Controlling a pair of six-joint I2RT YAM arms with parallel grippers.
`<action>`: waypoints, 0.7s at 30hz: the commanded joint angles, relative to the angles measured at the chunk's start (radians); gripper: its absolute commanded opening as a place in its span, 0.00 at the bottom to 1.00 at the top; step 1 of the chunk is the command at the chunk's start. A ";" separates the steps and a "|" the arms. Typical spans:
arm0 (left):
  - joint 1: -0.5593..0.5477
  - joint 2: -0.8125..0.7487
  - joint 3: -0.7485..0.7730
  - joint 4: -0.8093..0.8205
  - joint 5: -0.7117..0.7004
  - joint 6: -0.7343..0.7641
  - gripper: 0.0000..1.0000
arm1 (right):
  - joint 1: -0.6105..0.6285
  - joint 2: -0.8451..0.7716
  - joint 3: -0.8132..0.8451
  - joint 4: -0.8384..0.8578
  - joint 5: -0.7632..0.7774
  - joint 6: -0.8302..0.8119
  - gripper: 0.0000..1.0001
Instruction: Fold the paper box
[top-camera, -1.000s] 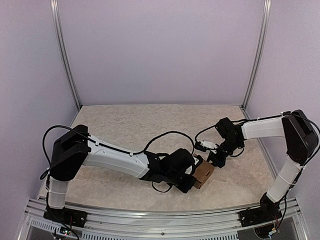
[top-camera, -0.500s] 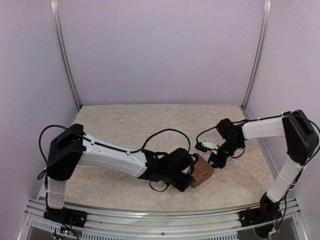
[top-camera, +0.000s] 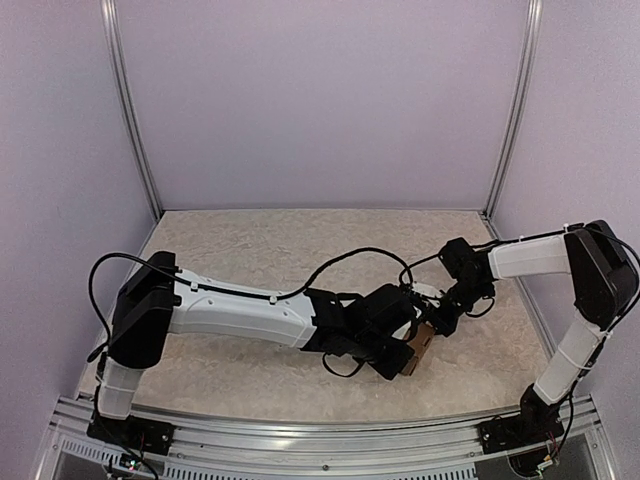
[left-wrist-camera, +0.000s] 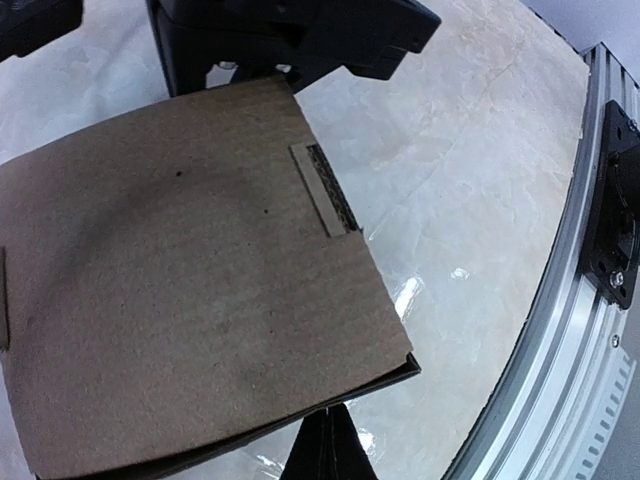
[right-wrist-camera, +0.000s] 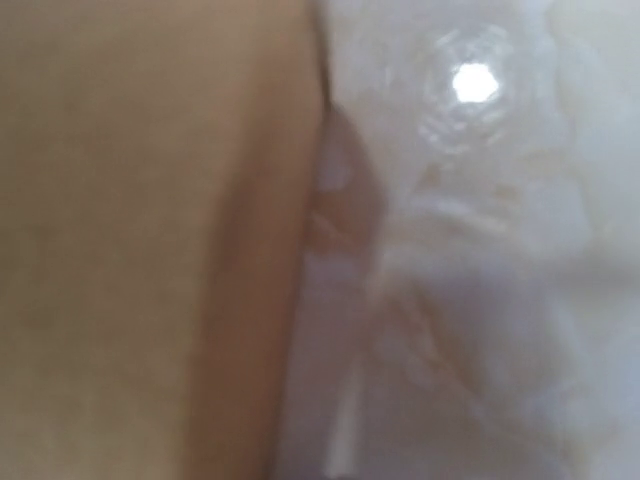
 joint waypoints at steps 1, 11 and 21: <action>0.030 0.083 0.081 0.038 -0.015 0.044 0.00 | 0.019 -0.005 -0.026 -0.054 -0.080 -0.012 0.02; 0.052 0.078 -0.019 0.067 -0.026 0.036 0.00 | 0.018 -0.002 -0.023 -0.058 -0.066 -0.018 0.02; -0.004 -0.150 -0.160 -0.079 -0.005 0.109 0.04 | -0.042 -0.009 0.082 -0.093 -0.026 -0.028 0.03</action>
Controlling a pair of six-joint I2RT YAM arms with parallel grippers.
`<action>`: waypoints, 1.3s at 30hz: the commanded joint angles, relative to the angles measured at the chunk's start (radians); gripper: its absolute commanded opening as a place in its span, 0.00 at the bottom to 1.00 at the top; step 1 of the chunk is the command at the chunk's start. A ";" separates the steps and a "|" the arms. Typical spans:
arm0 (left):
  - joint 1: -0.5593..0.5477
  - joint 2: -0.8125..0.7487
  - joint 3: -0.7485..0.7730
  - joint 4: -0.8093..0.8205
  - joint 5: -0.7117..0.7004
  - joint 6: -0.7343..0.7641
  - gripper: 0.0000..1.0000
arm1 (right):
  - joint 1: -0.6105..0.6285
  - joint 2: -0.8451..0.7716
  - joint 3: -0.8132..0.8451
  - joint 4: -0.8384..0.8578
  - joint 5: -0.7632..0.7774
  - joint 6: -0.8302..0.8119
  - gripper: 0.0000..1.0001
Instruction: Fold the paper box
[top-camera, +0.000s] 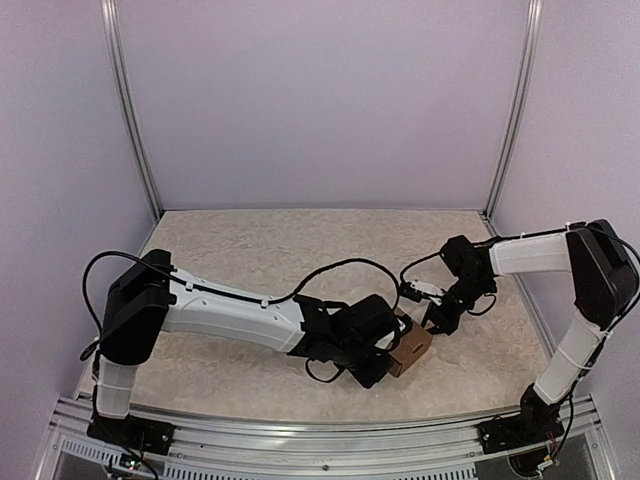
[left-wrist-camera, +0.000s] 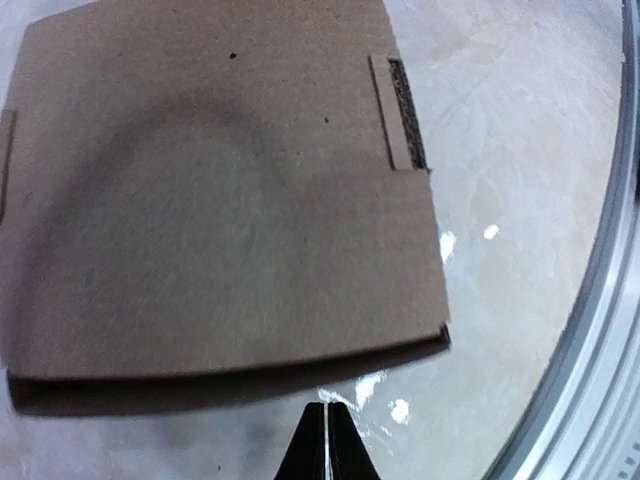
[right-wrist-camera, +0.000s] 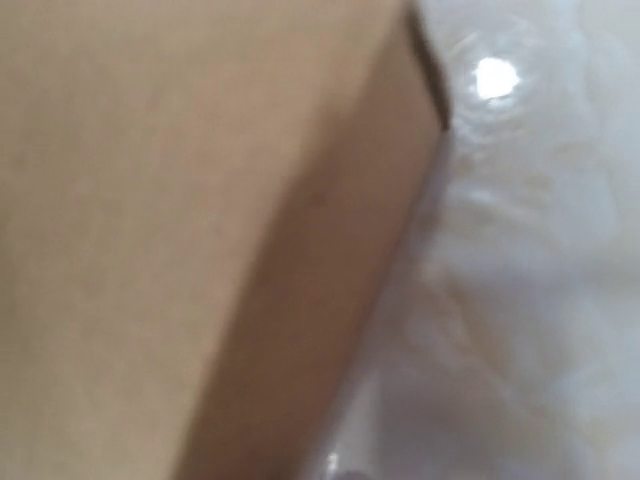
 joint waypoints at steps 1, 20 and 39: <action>-0.010 -0.164 -0.081 -0.100 -0.012 0.020 0.04 | -0.024 -0.003 0.075 -0.048 0.001 -0.014 0.03; 0.122 -0.075 -0.005 0.031 0.004 0.188 0.00 | 0.116 0.114 0.190 0.005 0.076 0.027 0.03; 0.076 -0.210 -0.103 -0.008 -0.183 0.193 0.25 | 0.048 0.015 0.225 -0.026 0.052 0.037 0.05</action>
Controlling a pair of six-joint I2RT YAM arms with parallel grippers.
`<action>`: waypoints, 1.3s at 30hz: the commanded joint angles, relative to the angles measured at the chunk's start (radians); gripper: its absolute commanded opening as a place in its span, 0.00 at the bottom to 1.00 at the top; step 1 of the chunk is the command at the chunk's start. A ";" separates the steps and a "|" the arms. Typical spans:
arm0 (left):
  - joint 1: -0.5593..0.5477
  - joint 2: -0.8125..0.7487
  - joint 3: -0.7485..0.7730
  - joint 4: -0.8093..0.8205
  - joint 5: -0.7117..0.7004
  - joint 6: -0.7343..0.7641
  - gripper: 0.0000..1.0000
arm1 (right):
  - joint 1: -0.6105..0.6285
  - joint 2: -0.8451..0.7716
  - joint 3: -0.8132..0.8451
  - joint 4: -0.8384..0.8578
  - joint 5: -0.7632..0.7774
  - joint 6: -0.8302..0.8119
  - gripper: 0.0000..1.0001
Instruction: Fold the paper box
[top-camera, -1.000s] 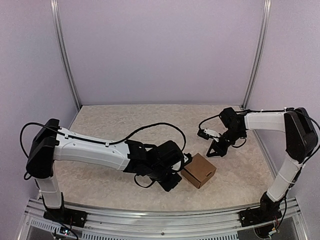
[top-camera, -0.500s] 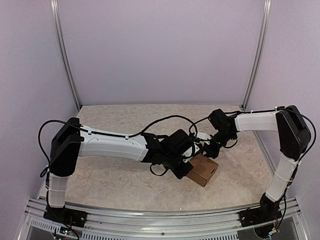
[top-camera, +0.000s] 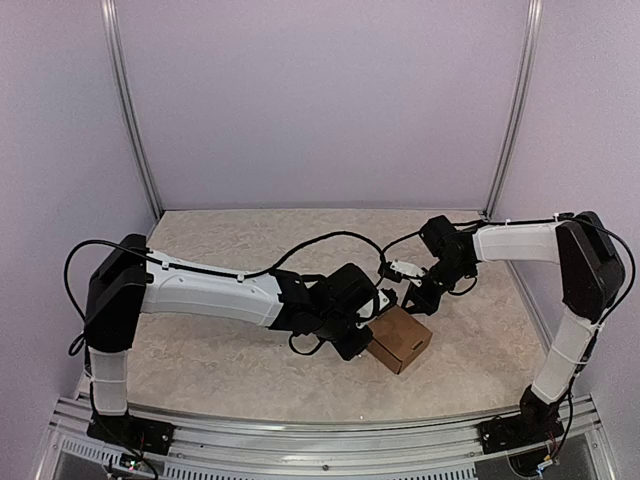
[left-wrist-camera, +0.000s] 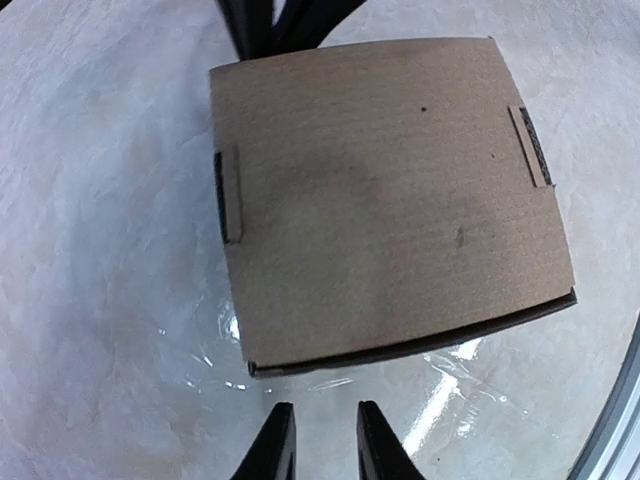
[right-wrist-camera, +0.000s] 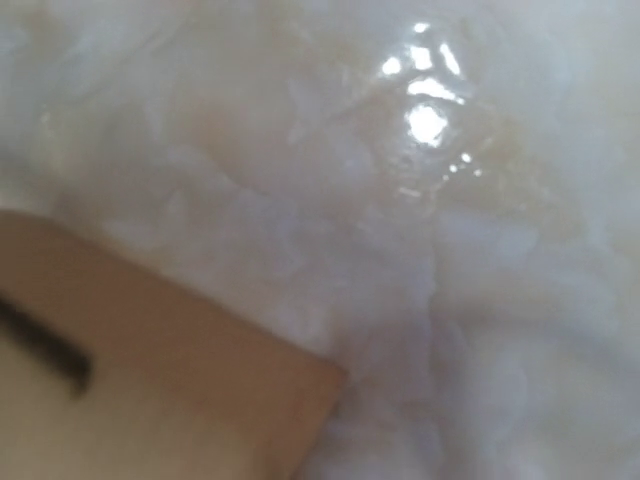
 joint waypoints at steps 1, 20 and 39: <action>-0.029 -0.115 -0.067 0.008 -0.162 -0.003 0.29 | -0.052 -0.086 0.027 -0.063 -0.037 0.003 0.05; 0.308 -0.491 -0.316 0.036 -0.076 -0.097 0.47 | -0.262 -0.632 -0.202 0.225 0.004 0.098 0.42; 0.751 -0.901 -0.463 0.174 -0.082 -0.076 0.99 | -0.264 -0.751 -0.137 0.433 0.383 0.336 1.00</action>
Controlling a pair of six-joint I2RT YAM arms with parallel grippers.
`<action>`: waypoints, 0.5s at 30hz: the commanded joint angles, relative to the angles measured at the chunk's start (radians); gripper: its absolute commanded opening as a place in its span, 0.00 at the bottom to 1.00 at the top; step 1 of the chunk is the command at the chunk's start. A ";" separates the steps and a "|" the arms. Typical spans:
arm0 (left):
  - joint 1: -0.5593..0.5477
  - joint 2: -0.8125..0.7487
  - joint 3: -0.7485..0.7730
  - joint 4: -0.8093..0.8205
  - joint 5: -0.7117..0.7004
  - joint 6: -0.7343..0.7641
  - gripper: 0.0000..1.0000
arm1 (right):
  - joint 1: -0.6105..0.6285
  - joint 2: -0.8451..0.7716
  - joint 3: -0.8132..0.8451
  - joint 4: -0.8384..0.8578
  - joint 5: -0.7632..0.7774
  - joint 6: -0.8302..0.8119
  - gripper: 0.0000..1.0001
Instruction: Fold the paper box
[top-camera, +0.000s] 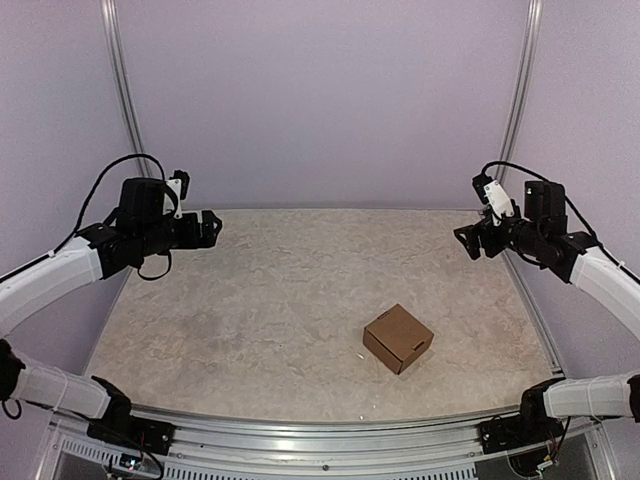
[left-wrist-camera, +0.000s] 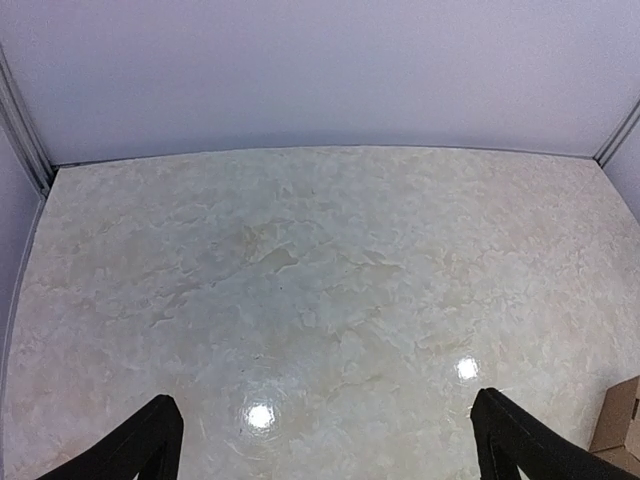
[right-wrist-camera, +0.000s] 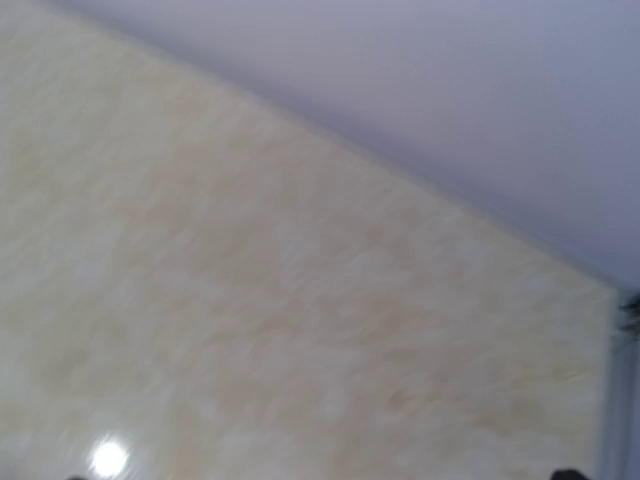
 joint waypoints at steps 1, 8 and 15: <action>0.008 -0.065 0.113 0.013 -0.030 0.094 0.99 | -0.010 -0.058 0.131 0.058 0.152 0.081 1.00; 0.034 -0.013 0.018 0.013 -0.289 -0.035 0.99 | -0.010 -0.071 0.084 0.139 0.257 0.160 1.00; 0.037 -0.044 -0.082 0.128 -0.250 -0.023 0.99 | -0.022 -0.063 -0.082 0.245 0.193 0.194 1.00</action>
